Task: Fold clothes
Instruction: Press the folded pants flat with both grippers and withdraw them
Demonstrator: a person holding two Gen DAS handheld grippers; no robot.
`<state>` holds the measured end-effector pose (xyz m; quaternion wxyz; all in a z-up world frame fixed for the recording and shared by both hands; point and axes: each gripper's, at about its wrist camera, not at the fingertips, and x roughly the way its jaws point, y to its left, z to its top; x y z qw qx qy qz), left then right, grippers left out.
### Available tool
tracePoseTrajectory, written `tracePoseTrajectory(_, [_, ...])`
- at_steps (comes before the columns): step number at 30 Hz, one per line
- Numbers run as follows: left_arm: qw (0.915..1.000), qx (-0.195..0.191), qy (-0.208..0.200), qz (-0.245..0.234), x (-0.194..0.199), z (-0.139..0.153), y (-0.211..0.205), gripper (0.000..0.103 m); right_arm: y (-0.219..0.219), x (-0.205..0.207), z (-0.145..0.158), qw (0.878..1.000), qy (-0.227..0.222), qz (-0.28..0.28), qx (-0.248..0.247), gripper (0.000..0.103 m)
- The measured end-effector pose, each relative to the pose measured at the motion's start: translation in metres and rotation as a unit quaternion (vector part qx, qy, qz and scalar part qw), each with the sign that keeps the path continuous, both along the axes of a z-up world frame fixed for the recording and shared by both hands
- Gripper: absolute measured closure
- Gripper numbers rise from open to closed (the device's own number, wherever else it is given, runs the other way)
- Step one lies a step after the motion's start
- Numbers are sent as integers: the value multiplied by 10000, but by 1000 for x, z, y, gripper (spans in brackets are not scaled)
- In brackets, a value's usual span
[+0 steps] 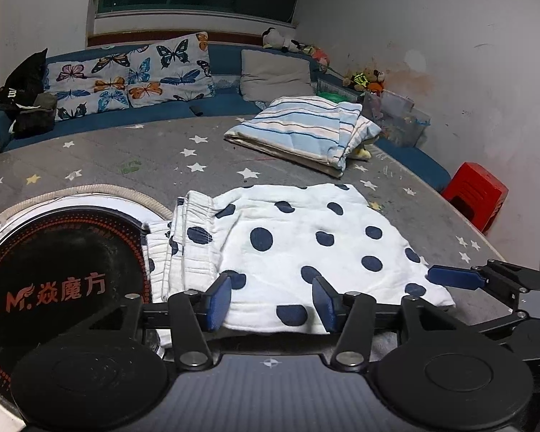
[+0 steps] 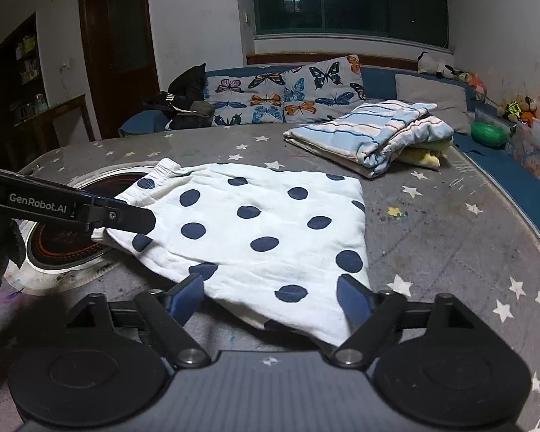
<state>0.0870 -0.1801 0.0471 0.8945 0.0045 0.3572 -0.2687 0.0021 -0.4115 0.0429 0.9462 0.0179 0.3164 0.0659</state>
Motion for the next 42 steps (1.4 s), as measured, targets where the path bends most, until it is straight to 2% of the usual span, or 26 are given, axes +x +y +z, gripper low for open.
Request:
tracePoseTrajectory(3, [10000,11,-2,-19,-5,0,1,46,2,-4,1,10000,-11,-18,17,10])
tracePoseTrajectory(7, [10000,29,-12,-59,-12,0,4,41,4,-9,2,10000,-53,-43,39,6])
tracePoseTrajectory(10, [9999,35,-31,-90,-17,2,5,35,6,-13,3,9999,-74,-67,78,5])
tracePoseTrajectory(12, [9999,78,-70,-85,-20,3,5,28,7,-15,4,9999,-92,-98,98,1])
tracePoseTrajectory(24, [9993,180,-331,-76,-39,5,18,1,17,-29,3,9994,-78,-324,97,0])
tracePoseTrajectory(29, [9986,268,-435,-160,-47,2,20,0,21,-32,1,9988,1,-490,37,0])
tracePoseTrajectory(42, [9987,360,-342,-63,-62,-5,33,0,32,-42,-6,9960,225,-859,-67,0])
